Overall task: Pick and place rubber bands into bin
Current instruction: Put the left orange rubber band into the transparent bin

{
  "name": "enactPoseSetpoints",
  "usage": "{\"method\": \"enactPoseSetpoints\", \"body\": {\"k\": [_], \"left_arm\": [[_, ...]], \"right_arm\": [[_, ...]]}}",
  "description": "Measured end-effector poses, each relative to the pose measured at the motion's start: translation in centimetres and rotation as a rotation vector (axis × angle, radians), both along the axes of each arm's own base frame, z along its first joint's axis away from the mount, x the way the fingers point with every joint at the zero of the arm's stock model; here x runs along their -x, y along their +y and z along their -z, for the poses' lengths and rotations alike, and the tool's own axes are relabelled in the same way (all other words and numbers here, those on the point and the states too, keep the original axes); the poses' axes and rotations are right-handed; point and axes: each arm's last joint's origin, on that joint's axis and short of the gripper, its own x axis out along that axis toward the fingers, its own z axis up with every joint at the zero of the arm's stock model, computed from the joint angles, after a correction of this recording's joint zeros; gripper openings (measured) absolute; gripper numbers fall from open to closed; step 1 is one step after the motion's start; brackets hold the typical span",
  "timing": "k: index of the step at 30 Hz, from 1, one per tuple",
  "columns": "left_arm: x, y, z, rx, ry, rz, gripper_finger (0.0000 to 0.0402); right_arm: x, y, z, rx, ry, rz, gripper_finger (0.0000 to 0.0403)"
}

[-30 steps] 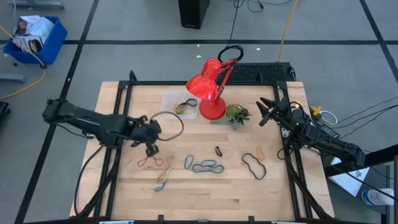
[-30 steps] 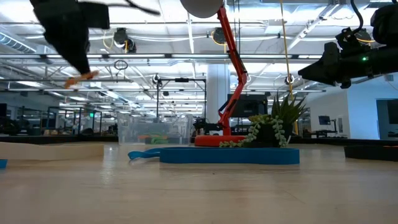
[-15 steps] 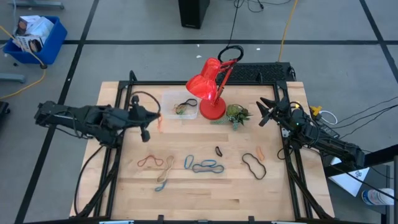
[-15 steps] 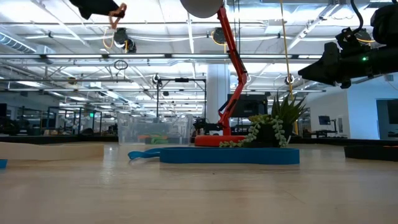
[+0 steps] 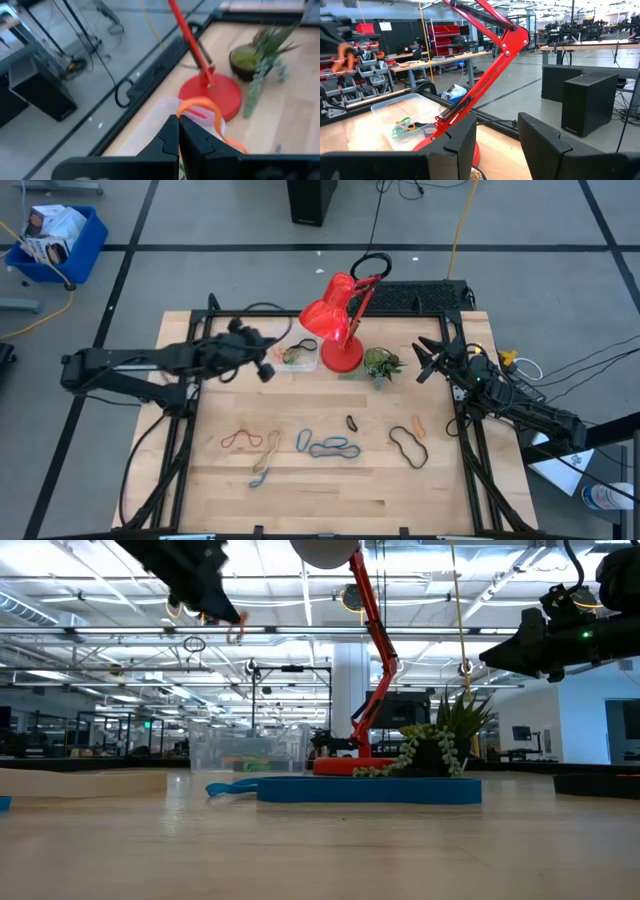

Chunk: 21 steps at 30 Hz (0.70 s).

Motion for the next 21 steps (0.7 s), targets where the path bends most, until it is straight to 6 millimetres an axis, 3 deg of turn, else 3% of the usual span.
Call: {"method": "enactPoseSetpoints", "body": {"k": [10,15,21], "left_arm": [[-4.5,4.7,7.0,0.076,0.226,-0.122,0.0006],[-5.4,6.1,10.1,0.132,0.306,-0.153,0.0005],[-5.8,7.1,12.4,0.17,0.367,-0.197,0.0004]], "right_arm": [[0.0,0.0,0.0,0.003,0.003,0.002,0.0141],[0.0,0.0,0.0,0.003,0.003,0.002,0.0141],[0.0,0.0,0.0,0.003,0.003,0.002,0.0141]]}}
